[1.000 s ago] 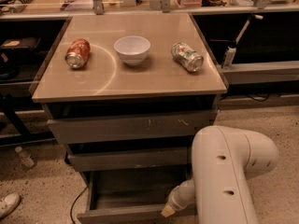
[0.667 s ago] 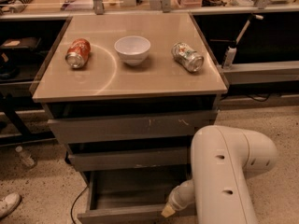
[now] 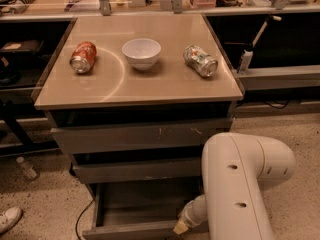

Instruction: Open bottom drawer

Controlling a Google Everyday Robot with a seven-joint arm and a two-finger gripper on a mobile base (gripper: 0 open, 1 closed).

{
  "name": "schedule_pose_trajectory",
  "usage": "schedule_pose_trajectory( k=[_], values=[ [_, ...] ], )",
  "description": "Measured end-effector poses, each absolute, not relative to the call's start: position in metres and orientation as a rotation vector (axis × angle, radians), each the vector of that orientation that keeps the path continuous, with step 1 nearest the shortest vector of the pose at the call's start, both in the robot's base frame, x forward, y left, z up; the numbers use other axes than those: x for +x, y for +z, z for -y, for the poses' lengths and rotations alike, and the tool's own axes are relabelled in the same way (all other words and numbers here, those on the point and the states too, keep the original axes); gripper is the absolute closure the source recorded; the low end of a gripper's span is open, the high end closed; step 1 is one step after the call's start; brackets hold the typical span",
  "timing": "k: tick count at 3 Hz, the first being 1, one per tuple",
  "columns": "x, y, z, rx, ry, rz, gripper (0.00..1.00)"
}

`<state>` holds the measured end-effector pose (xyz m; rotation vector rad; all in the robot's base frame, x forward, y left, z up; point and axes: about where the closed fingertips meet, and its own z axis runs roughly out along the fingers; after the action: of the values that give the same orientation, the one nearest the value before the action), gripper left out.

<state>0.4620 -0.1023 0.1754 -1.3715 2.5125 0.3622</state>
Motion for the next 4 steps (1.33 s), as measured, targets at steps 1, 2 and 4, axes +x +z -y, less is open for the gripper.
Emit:
schedule_pose_trajectory(
  k=[1,2,4],
  values=[
    [0.452,0.175,0.104,-1.389,0.37,-2.536,1.0],
    [0.446,0.176,0.104,-1.383,0.372,-2.558,1.0],
    [0.431,0.178,0.107,-1.354,0.382,-2.596,1.0]
  ],
)
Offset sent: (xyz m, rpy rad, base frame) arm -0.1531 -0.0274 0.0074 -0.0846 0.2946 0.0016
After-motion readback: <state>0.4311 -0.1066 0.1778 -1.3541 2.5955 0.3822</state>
